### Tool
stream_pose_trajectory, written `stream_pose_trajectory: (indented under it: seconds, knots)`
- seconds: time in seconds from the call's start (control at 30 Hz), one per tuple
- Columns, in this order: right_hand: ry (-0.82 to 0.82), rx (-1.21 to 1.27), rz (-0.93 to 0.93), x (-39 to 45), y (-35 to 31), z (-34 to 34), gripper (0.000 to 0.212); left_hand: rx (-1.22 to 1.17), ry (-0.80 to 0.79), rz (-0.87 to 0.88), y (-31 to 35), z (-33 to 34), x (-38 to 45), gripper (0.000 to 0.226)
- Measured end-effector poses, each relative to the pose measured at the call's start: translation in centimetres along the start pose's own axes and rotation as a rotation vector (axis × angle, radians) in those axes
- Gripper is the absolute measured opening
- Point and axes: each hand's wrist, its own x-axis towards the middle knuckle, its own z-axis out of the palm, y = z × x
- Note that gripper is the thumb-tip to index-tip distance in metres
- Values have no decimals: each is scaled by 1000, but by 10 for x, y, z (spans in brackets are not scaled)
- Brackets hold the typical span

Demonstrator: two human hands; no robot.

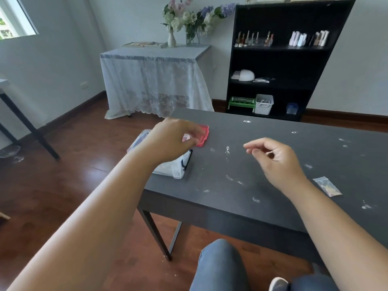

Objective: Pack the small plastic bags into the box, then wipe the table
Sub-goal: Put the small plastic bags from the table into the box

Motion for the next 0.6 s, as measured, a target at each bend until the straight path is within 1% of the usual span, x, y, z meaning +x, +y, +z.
stream_pose_trajectory:
  seconds: [0.07, 0.23, 0.33, 0.47, 0.6]
  knots:
    - [-23, -107, 104, -6, 16, -31, 24, -32, -39, 57, 23, 17, 8, 19]
    - [-115, -403, 380, -13, 48, -104, 20, -46, -196, 215, 74, 62, 36, 22]
    - [-113, -542, 488, -19, 57, -132, 25, -50, -277, 267, 100, 95, 50, 23]
    - [-113, -640, 528, -31, 62, -141, 35, -48, -366, 285, 128, 136, 63, 25]
    - [-78, -645, 468, -38, 65, -135, 41, -6, -463, 294, 145, 159, 72, 21]
